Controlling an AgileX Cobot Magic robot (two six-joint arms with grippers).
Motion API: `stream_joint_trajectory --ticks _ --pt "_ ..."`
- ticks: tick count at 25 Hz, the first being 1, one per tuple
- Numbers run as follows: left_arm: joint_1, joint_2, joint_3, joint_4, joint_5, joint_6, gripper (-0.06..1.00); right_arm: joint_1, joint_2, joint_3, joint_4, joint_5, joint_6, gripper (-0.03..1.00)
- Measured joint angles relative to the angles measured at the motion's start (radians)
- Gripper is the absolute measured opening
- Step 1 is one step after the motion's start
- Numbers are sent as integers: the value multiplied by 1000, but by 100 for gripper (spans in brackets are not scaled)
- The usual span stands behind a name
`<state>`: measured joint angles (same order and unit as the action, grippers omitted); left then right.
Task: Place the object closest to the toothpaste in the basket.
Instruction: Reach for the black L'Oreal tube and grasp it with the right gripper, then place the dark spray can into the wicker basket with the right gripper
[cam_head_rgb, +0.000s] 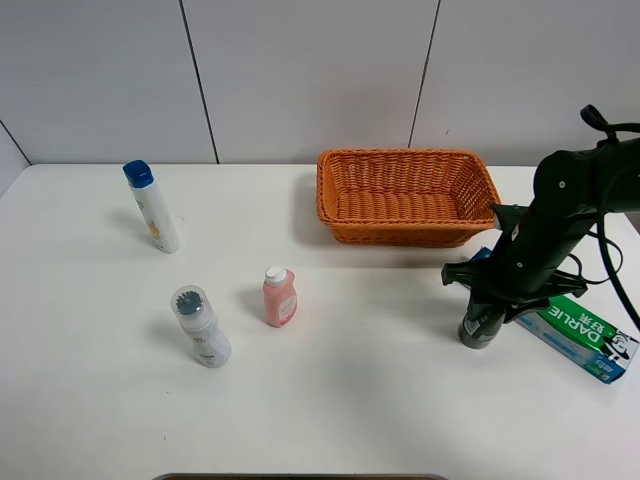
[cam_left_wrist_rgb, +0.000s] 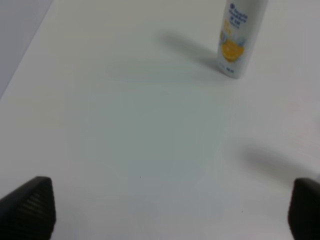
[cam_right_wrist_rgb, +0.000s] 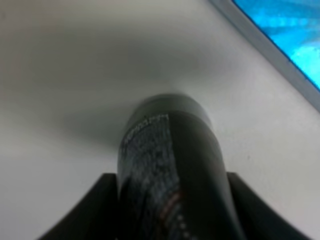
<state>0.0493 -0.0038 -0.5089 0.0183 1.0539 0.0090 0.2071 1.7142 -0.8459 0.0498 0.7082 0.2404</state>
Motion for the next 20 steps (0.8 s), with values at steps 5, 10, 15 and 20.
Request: stream_joint_trajectory --ticks 5,10,15,20 --pt "0 0 0 0 0 0 94 0 0 0 -1 1 10 35" --pt "0 0 0 0 0 0 94 0 0 -1 -1 1 16 35" --pt "0 0 0 0 0 0 94 0 0 -1 -1 1 16 35" --pt "0 0 0 0 0 0 94 0 0 -1 -1 1 16 35"
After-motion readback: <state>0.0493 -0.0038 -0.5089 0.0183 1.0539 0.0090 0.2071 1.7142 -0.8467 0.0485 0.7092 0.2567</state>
